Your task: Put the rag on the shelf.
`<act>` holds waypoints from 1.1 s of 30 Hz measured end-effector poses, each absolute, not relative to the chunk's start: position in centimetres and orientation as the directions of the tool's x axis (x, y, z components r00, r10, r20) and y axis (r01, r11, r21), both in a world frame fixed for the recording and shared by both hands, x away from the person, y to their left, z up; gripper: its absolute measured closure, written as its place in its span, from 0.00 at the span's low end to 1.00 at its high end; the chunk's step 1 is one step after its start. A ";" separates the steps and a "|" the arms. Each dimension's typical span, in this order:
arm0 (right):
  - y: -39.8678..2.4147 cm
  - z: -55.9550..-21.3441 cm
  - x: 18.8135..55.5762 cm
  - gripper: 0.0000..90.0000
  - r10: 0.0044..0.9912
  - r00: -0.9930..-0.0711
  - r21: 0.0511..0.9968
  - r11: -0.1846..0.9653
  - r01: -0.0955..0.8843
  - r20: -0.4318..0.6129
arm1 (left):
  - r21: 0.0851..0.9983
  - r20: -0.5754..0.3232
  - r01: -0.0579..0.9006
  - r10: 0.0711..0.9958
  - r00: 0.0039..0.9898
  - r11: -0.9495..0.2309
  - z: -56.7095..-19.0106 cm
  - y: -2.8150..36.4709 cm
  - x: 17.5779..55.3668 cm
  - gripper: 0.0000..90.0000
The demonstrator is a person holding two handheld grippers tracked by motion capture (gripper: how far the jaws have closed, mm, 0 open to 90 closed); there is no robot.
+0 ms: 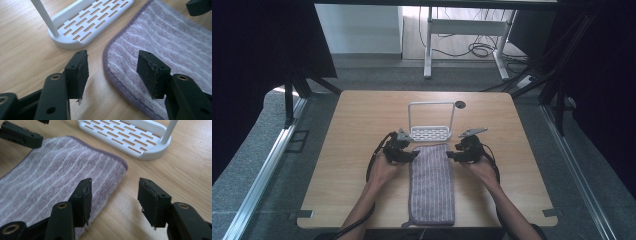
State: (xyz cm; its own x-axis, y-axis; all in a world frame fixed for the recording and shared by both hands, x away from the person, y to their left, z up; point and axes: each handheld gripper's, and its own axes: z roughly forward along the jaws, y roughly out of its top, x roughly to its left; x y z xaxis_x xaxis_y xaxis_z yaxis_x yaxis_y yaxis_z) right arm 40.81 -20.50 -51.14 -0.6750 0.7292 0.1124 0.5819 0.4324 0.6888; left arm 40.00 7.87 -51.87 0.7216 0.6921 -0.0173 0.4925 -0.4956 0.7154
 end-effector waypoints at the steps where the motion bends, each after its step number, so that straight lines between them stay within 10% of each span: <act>1: -20.4 -51.3 41.0 0.52 0.733 -0.671 0.689 0.428 0.585 0.115 | 0.717 -0.024 0.497 0.695 0.719 -0.489 -52.0 7.8 40.1 0.48; 12: -18.9 -52.9 42.4 0.59 0.740 -0.662 0.654 0.444 0.612 0.117 | 0.691 -0.041 0.513 0.681 0.731 -0.509 -53.7 7.4 40.9 0.56; 21: -18.1 -52.8 41.6 0.92 0.701 -0.709 0.655 0.500 0.566 0.078 | 0.696 -0.127 0.546 0.669 0.732 -0.466 -53.8 7.5 40.6 0.86; 33: -18.7 -49.9 40.6 0.93 0.679 -0.731 0.716 0.476 0.510 0.070 | 0.763 -0.094 0.479 0.659 0.747 -0.434 -49.9 8.2 39.6 0.90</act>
State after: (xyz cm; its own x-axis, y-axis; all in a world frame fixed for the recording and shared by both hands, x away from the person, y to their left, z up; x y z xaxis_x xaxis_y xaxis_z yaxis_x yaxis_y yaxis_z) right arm 40.56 -18.65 -49.93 -0.7308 0.6790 0.0698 0.5103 0.4756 0.7165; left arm 39.63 8.17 -49.90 0.7465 0.6586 -0.0943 0.4791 -0.4338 0.7630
